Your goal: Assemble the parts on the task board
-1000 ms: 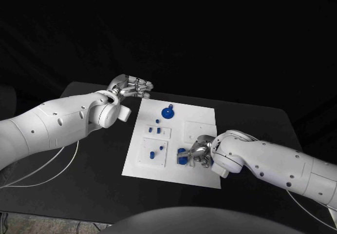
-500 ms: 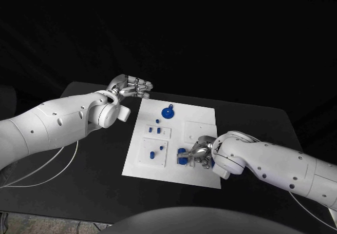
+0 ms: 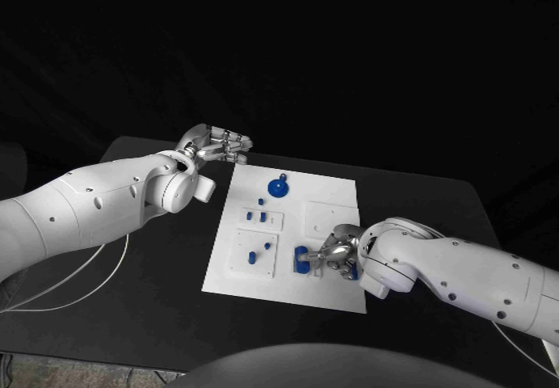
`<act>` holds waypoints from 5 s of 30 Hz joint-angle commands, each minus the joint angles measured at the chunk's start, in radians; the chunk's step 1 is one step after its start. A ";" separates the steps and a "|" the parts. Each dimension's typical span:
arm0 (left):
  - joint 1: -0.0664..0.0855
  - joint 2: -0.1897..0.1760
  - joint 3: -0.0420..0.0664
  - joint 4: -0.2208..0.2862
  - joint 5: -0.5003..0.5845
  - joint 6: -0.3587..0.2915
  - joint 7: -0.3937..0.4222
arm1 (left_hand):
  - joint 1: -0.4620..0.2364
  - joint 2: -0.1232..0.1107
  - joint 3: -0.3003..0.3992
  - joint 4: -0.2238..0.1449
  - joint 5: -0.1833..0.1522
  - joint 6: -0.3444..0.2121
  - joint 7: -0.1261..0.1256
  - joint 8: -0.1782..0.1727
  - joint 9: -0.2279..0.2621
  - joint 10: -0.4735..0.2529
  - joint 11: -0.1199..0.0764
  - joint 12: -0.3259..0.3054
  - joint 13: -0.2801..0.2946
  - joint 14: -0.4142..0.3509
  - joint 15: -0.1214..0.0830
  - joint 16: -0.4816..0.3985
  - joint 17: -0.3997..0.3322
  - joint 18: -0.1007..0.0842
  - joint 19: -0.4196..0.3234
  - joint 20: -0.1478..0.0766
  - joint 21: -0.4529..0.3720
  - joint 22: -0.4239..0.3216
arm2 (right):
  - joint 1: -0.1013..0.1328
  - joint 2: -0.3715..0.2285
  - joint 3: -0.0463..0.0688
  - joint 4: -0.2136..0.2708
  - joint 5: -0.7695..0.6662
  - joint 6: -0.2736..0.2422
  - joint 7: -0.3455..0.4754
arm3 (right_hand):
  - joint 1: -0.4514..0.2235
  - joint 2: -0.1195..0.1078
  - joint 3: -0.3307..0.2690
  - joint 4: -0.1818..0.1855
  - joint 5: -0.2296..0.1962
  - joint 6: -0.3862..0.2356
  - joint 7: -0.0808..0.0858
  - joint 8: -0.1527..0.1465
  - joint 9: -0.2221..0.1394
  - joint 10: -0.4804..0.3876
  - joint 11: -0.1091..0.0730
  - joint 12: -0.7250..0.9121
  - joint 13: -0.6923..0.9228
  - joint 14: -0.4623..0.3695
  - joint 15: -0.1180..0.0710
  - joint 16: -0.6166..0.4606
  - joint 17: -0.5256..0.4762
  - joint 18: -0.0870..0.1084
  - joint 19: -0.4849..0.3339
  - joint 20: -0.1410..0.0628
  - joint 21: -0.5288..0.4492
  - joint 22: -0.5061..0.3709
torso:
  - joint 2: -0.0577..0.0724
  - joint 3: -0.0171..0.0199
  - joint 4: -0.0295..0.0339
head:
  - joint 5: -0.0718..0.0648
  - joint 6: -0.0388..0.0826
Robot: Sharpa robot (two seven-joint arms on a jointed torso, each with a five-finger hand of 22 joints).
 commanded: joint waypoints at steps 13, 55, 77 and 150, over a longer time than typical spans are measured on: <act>0.000 -0.002 0.001 0.002 -0.004 0.013 0.004 | 0.003 0.007 -0.005 -0.003 -0.005 -0.006 0.000 -0.004 0.000 -0.005 -0.002 -0.005 0.000 -0.008 -0.003 -0.003 0.000 -0.015 0.000 0.004 -0.002 -0.003 | -0.002 -0.019 0.004 0.026 -0.025 0.062 0.021 | 0.117 0.063 0.026 -0.240 0.218 0.027 -0.010 -0.006 -0.021 0.002 -0.005 0.022 0.013 0.005 -0.001 0.001 0.001 -0.014 0.048 -0.003 0.009 0.007 | 0.000 -0.0001 0.0010 | 0.002 -0.001; 0.000 -0.001 0.000 0.002 -0.009 0.019 -0.005 | 0.005 0.006 -0.003 -0.002 -0.005 -0.004 -0.001 -0.004 0.000 -0.006 -0.001 -0.006 0.000 -0.010 -0.002 -0.003 -0.001 -0.015 0.000 0.005 0.000 -0.012 | -0.018 0.028 0.001 -0.011 -0.024 0.046 0.000 | 0.035 0.091 0.097 -0.299 0.221 0.044 -0.020 -0.005 -0.016 0.008 -0.012 0.034 0.010 0.004 -0.006 0.004 -0.005 -0.018 0.049 -0.008 0.011 0.011 | 0.000 -0.0006 0.0013 | 0.003 -0.009; 0.000 -0.021 0.000 0.017 -0.009 0.013 0.017 | -0.018 0.011 -0.055 -0.001 -0.086 0.000 -0.002 -0.004 0.001 0.001 -0.002 -0.005 0.000 -0.008 0.000 -0.003 0.002 -0.016 0.005 0.008 -0.002 -0.031 | -0.026 -0.122 0.061 0.039 0.007 0.071 0.106 | 0.052 0.105 0.030 -0.234 0.173 0.022 -0.009 -0.006 -0.061 0.040 -0.006 0.115 0.066 0.006 -0.002 0.017 -0.001 -0.014 0.050 -0.004 0.030 0.014 | -0.001 0.0018 -0.0025 | -0.016 0.006; -0.001 -0.029 -0.001 0.031 -0.005 0.018 0.021 | -0.073 -0.022 -0.165 0.061 -0.094 -0.010 0.003 -0.004 0.001 -0.009 0.005 -0.004 0.001 -0.018 0.007 -0.003 -0.017 -0.020 0.007 0.013 -0.004 -0.090 | -0.084 -0.064 -0.010 -0.093 -0.331 0.204 -0.038 | -0.036 0.117 0.312 -0.414 0.523 -0.008 0.010 -0.004 -0.044 0.023 -0.003 0.111 0.090 0.002 0.001 0.032 0.015 -0.015 0.049 -0.002 0.047 0.038 | -0.001 0.0002 0.0001 | -0.040 -0.021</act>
